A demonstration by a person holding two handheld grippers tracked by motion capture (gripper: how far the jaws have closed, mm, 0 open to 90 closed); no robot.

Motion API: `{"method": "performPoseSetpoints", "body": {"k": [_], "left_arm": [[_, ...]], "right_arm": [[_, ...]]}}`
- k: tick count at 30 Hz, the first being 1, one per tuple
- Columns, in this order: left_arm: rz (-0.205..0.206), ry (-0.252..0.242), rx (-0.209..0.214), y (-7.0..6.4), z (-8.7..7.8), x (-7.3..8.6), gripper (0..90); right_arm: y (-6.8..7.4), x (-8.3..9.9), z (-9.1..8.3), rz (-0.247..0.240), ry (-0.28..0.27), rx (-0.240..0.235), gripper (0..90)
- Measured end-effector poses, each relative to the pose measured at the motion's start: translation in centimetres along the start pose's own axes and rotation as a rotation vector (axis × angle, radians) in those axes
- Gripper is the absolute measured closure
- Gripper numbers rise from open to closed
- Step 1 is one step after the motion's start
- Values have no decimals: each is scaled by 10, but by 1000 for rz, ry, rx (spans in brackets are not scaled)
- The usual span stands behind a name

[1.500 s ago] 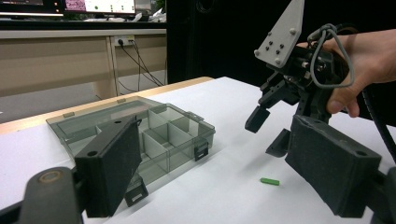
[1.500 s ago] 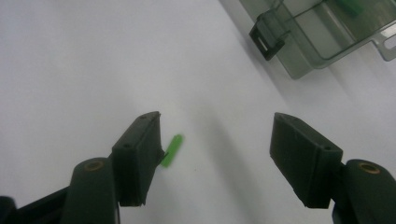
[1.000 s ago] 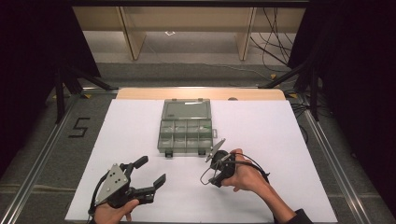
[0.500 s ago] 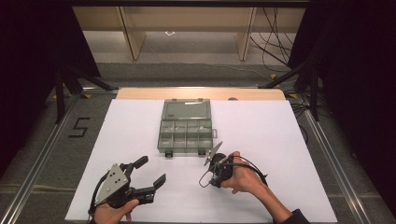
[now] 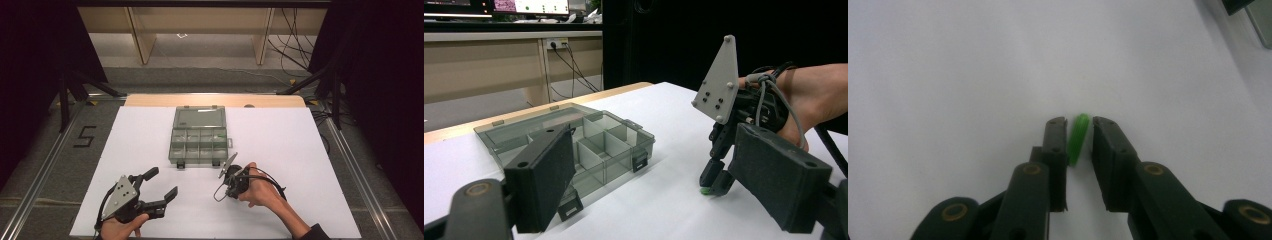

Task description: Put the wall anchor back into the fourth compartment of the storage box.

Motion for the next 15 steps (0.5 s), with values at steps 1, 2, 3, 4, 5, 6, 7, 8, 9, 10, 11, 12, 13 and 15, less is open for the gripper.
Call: {"method": "performPoseSetpoints", "body": {"k": [1,2,3,4,5,6,7,8,9,10,11,12,13,15], "left_arm": [[0,0,0,0,0,0,170],[0,1,0,0,0,0,170],[1,1,0,0,0,0,170],[0,1,0,0,0,0,170],[1,1,1,0,0,0,170],[1,2,0,0,0,0,170],[1,1,0,0,0,0,170],[0,1,0,0,0,0,170],[1,1,0,0,0,0,170],[0,0,1,0,0,0,170],[0,0,1,0,0,0,170],[0,0,1,0,0,0,170],[0,0,1,0,0,0,170],[0,1,0,0,0,0,170]], "right_arm": [[0,0,0,-2,0,0,796],[0,0,0,-5,0,-2,808],[0,0,0,-6,2,-1,818],[0,0,0,-8,2,-1,829],[0,0,1,-9,3,-1,838],[0,-1,1,-10,2,-1,838],[0,-1,0,-11,1,4,840],[-1,0,-1,-15,25,8,841],[0,0,-1,-15,21,6,842],[0,-1,0,-12,4,5,842],[-1,-1,0,-12,-2,9,842],[-1,-2,0,-7,0,9,842],[-1,-3,-2,-9,-10,3,842],[-1,-5,-4,-10,-19,6,842]]}}
Point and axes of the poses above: each handheld gripper's, and its own axes: z roughly forward along the jaws, x roughly out of its underside, y roughly to its left, the point moved 8 cm from there along z, roughly forward along the jaws, and after that the axes turned 7 degrees about -y, right-handed, at the moved point
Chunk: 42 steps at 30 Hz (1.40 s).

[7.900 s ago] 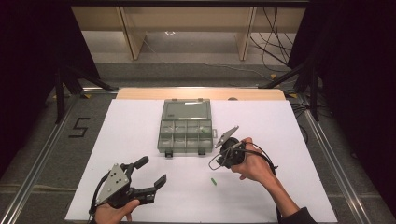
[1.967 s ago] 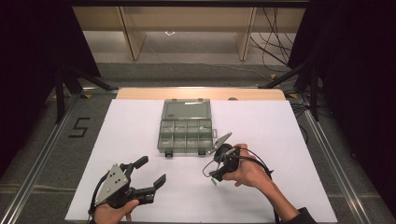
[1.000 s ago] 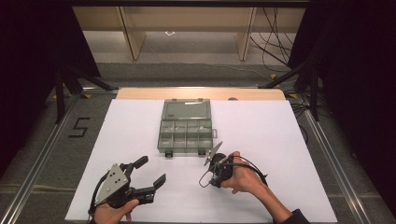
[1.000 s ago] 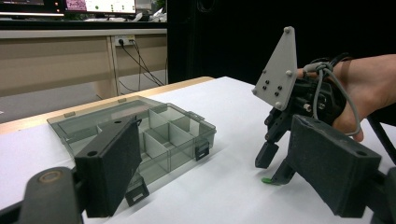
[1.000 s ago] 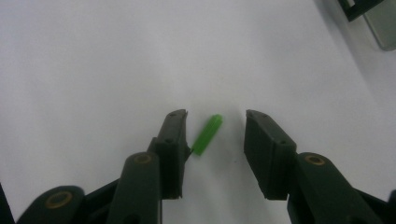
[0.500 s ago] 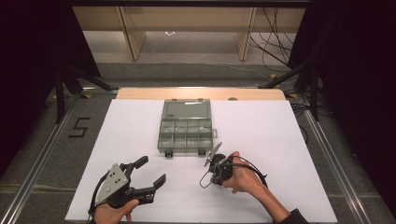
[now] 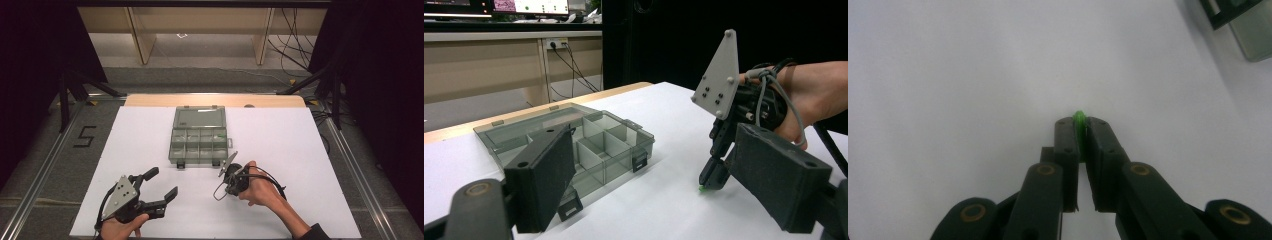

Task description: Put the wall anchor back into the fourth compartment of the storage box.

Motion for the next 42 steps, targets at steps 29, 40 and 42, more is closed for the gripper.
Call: {"method": "performPoseSetpoints", "body": {"k": [29,40,42], "left_arm": [[1,3,0,0,0,1,170],[2,4,0,0,0,1,170],[9,4,4,0,0,1,170]], "right_arm": [[-13,-22,-23,-14,-96,30,842],[-19,-39,-29,-23,-139,37,842],[-21,-42,-30,-18,-147,37,842]]}}
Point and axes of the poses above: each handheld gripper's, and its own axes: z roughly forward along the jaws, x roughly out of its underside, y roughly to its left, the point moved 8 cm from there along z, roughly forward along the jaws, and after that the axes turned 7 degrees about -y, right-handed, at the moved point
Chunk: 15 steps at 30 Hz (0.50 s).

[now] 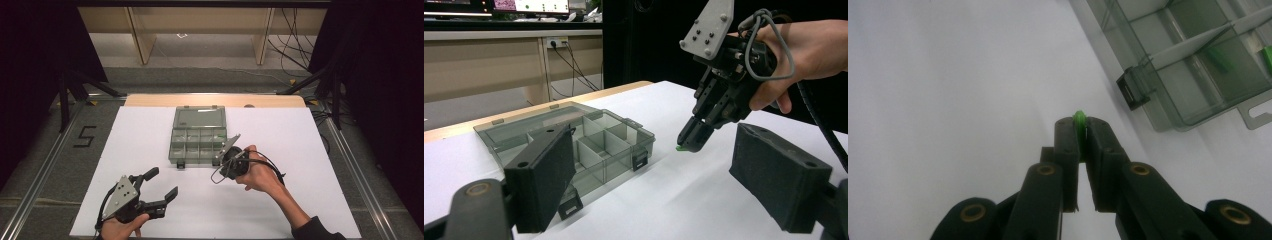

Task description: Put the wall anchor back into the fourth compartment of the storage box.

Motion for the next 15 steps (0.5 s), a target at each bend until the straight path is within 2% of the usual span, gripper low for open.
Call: {"method": "performPoseSetpoints", "body": {"k": [1,7,15], "left_arm": [[-10,0,-8,0,0,0,170],[-8,0,-6,0,0,0,170],[-9,0,-7,0,0,0,170]], "right_arm": [[0,-1,0,2,1,-3,842],[-8,-6,0,11,-10,3,842],[-20,-18,-4,2,-21,38,842]]}}
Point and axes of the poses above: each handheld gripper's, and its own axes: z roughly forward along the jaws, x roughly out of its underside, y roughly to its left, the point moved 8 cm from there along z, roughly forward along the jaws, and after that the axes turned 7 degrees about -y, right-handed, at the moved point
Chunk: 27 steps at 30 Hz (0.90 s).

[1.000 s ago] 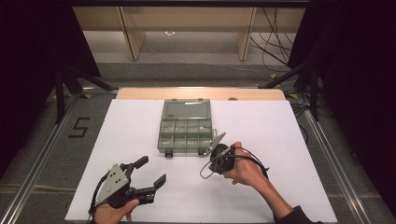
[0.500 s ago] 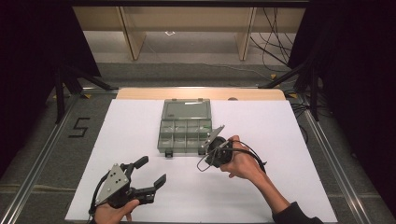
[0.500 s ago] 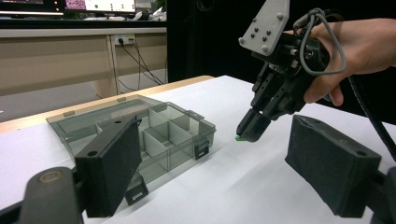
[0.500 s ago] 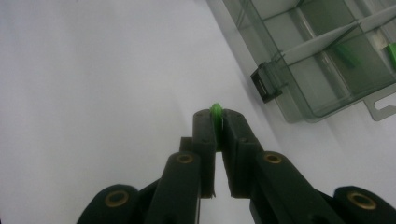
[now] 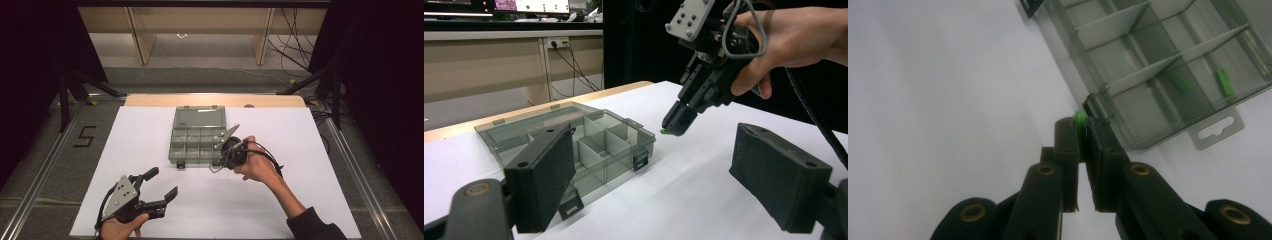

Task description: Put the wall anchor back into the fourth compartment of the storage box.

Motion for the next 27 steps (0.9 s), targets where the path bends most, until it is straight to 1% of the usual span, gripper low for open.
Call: {"method": "performPoseSetpoints", "body": {"k": [3,9,10,14,16,17,22,27], "left_arm": [[-1,-1,0,0,0,0,170],[0,-1,1,0,0,0,170],[0,-2,1,0,0,0,170],[-1,-1,1,0,0,0,170],[-1,-1,1,0,0,0,170],[0,-1,1,0,0,0,170],[-1,0,2,0,0,0,170],[-2,-1,2,0,0,0,170]], "right_arm": [[-5,-5,-1,-4,-6,9,842],[-16,-14,0,3,-6,30,842],[-18,-16,0,-3,-9,28,842],[-24,-20,2,4,-12,34,842],[-27,-22,2,14,-8,38,842],[-29,-23,3,7,-10,41,842],[-36,-27,7,24,-2,42,842],[-46,-31,9,36,-3,62,842]]}}
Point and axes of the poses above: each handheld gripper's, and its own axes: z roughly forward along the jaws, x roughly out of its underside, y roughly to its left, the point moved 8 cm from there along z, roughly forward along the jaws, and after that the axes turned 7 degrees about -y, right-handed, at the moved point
